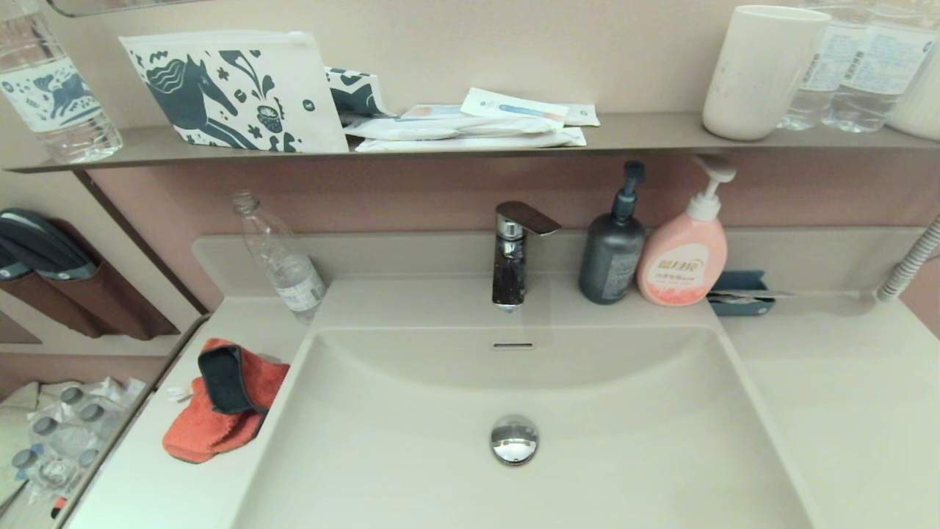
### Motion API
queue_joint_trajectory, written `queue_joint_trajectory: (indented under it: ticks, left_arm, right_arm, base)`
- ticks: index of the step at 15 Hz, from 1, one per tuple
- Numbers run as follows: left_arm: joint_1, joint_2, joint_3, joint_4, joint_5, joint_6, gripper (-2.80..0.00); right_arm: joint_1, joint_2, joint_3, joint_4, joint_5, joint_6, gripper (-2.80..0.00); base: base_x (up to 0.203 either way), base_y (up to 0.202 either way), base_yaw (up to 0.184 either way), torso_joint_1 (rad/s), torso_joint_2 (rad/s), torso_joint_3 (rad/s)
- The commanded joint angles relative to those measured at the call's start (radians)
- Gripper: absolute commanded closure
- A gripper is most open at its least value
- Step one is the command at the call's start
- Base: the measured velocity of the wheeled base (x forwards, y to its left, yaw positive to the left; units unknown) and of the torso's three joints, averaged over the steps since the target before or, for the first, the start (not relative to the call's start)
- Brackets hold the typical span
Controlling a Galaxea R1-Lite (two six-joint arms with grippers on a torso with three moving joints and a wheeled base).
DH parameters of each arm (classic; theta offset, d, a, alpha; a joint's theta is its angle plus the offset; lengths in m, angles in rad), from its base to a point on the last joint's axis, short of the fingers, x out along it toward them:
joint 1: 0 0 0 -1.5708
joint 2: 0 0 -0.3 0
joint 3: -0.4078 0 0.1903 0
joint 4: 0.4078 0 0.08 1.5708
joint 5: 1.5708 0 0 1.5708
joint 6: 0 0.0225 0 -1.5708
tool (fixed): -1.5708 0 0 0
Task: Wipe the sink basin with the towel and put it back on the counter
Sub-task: Turn on the faucet
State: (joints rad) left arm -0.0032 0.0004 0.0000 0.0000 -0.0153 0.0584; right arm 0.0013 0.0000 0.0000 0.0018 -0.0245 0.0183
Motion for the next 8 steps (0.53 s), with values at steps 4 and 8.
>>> queue_joint_trajectory:
  ticks: [4, 8]
  left_arm:
    - [0.0, 0.0, 0.0, 0.0, 0.0, 0.001, 0.0]
    - [0.0, 0.0, 0.0, 0.0, 0.0, 0.0, 0.0]
  right_arm:
    - [0.0, 0.0, 0.0, 0.0, 0.0, 0.0, 0.0]
    - [0.0, 0.0, -0.002, 0.0, 0.0, 0.0, 0.0]
  base:
    - [0.0, 0.0, 0.0, 0.0, 0.0, 0.0]
    - [0.0, 0.0, 0.0, 0.0, 0.0, 0.0]
